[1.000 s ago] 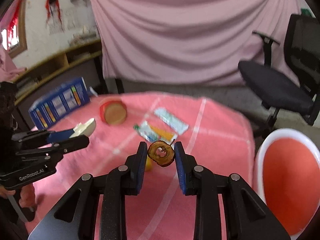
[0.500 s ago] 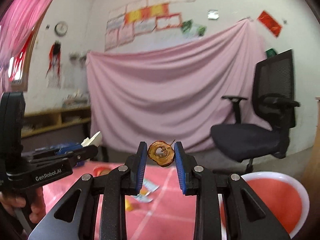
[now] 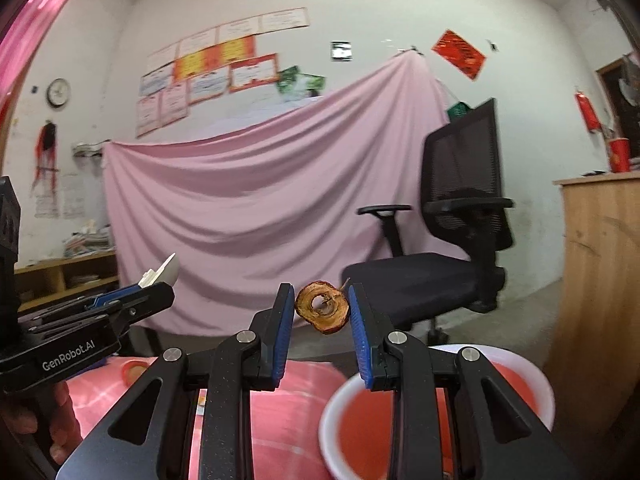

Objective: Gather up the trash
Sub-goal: 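Carry both items over the orange bucket and open both tools to drop them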

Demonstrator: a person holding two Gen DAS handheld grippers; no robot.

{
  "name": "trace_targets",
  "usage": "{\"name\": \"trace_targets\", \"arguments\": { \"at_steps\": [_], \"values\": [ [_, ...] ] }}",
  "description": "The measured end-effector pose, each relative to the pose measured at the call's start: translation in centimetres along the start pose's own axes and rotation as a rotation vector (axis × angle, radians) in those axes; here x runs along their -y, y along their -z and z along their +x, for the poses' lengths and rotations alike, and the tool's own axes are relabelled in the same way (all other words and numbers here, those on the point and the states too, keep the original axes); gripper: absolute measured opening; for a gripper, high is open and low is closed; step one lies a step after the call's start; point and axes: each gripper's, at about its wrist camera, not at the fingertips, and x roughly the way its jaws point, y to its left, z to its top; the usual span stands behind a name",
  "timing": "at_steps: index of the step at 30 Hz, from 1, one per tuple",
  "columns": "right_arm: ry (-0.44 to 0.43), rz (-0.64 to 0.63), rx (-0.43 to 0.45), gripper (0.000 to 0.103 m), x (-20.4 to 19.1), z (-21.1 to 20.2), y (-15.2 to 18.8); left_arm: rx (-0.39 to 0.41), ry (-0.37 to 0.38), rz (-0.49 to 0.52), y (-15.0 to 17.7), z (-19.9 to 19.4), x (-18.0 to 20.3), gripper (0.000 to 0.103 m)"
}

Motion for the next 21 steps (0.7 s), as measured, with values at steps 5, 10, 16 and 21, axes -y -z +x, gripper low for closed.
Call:
{"name": "trace_targets", "arguments": {
  "at_steps": [5,10,16,21],
  "values": [
    [0.066,0.034,-0.030,0.026,2.7,0.1,0.4,-0.032,0.050,0.019,0.0,2.5,2.4,0.025],
    [0.114,0.081,-0.072,0.026,4.8,0.5,0.8,-0.096,0.073,0.026,0.2,5.3,4.0,0.025],
    [0.155,0.106,-0.134,0.026,5.9,1.3,1.5,-0.213,0.089,0.017,1.0,8.6,5.1,0.025],
    [0.178,0.127,-0.181,0.026,6.6,2.0,2.0,-0.292,0.120,-0.015,1.6,10.0,5.3,0.025]
  ]
}}
